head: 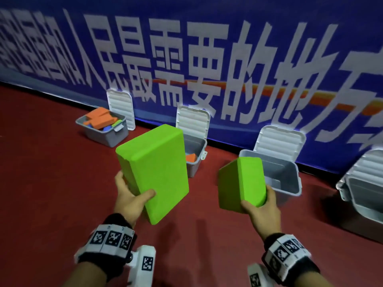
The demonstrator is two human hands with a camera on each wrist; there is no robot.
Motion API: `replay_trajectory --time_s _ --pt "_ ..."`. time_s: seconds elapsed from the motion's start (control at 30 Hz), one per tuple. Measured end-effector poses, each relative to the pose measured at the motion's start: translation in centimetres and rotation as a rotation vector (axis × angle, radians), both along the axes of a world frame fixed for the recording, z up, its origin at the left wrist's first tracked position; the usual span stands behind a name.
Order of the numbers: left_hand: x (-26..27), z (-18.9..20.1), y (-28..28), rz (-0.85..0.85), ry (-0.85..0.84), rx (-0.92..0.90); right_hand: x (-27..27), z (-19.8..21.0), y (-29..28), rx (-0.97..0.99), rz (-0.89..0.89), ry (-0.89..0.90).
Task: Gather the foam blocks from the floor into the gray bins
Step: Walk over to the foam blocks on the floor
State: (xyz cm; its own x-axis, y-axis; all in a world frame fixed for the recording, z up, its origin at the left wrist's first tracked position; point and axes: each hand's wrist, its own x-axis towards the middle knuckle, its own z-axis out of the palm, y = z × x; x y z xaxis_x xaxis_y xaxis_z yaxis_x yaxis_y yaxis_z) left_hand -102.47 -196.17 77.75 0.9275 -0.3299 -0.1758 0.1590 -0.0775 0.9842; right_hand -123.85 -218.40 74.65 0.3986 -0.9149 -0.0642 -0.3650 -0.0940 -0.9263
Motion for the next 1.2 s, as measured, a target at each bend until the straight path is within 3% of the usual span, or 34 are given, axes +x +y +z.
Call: replay_trajectory --time_s 0.17,0.47,0.8,0.97,1.2 --pt "8.6 -1.3 -2.2 0.062 0.07 -0.032 8.6 0.3 -1.8 0.013 0.03 0.012" --pt "22.9 -5.3 -10.3 0.058 0.129 0.021 25.3 -2.4 -13.0 0.064 0.068 0.03" --pt "38.0 -5.1 -21.2 0.107 0.239 -0.091 42.9 -4.5 -22.8 0.036 0.176 0.101" --pt "49.4 -10.2 -24.6 0.075 0.315 0.012 51.3 -7.6 -25.4 0.038 0.084 0.149" --pt "61.6 -16.1 -30.6 -0.168 0.412 0.228 59.9 -10.3 -28.1 0.127 -0.071 0.244"
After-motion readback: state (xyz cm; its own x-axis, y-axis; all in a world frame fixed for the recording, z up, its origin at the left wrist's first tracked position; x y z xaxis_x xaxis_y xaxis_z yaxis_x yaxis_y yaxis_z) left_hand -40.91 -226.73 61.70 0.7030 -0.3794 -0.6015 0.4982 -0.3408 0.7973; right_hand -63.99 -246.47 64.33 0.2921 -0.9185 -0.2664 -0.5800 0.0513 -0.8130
